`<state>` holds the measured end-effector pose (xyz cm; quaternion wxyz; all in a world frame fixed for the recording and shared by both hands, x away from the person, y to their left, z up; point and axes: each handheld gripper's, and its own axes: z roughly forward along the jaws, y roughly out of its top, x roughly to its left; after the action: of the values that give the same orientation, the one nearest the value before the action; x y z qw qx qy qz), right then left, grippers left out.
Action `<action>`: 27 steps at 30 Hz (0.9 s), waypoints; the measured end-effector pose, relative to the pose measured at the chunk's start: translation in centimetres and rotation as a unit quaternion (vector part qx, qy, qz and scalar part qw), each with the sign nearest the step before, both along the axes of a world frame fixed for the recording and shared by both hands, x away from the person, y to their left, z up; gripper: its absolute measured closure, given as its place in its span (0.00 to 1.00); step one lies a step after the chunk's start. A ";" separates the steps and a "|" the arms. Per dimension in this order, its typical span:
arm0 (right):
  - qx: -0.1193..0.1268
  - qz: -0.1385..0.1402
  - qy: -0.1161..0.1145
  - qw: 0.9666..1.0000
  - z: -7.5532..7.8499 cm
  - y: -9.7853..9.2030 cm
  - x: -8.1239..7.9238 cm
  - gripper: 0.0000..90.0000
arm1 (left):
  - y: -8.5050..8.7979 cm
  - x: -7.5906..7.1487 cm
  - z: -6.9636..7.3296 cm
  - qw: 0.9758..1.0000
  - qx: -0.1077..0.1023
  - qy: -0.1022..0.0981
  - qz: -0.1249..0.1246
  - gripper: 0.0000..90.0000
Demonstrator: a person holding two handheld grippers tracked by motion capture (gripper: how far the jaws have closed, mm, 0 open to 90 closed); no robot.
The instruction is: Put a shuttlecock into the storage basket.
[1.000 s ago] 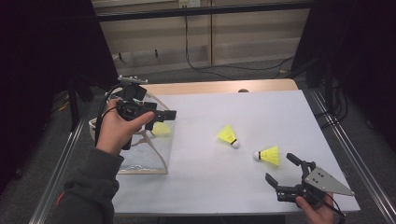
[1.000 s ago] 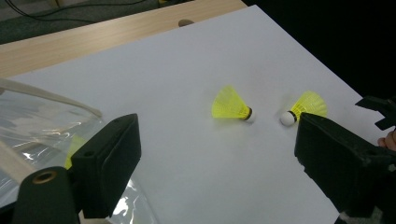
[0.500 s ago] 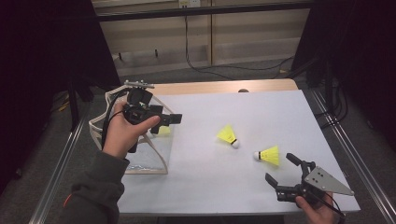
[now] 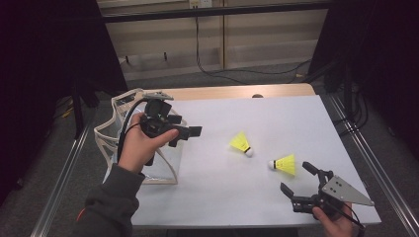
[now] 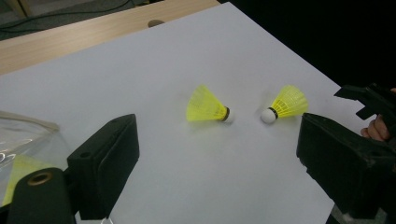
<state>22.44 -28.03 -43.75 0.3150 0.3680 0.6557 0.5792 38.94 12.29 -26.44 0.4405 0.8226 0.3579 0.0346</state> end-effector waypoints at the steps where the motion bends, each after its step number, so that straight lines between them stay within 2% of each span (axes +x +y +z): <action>1: 0.000 0.001 0.001 1.000 0.0 0.0 0.0 0.03 | -0.2 -0.1 -0.1 1.000 -0.001 -0.003 -0.001 0.14; 15: 0.004 0.001 0.001 1.000 0.1 -0.2 0.0 0.03 | -2.0 -0.5 -1.7 1.000 0.009 -0.012 -0.021 0.12; 27: 0.010 -0.011 0.009 1.000 0.0 -0.8 0.2 0.03 | -3.6 -1.2 -3.1 0.999 0.005 -0.026 -0.037 0.12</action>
<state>22.61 -28.87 -43.77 0.3114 0.3834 0.6487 0.5790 37.76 8.68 -29.50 0.4470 0.8360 0.3155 0.0417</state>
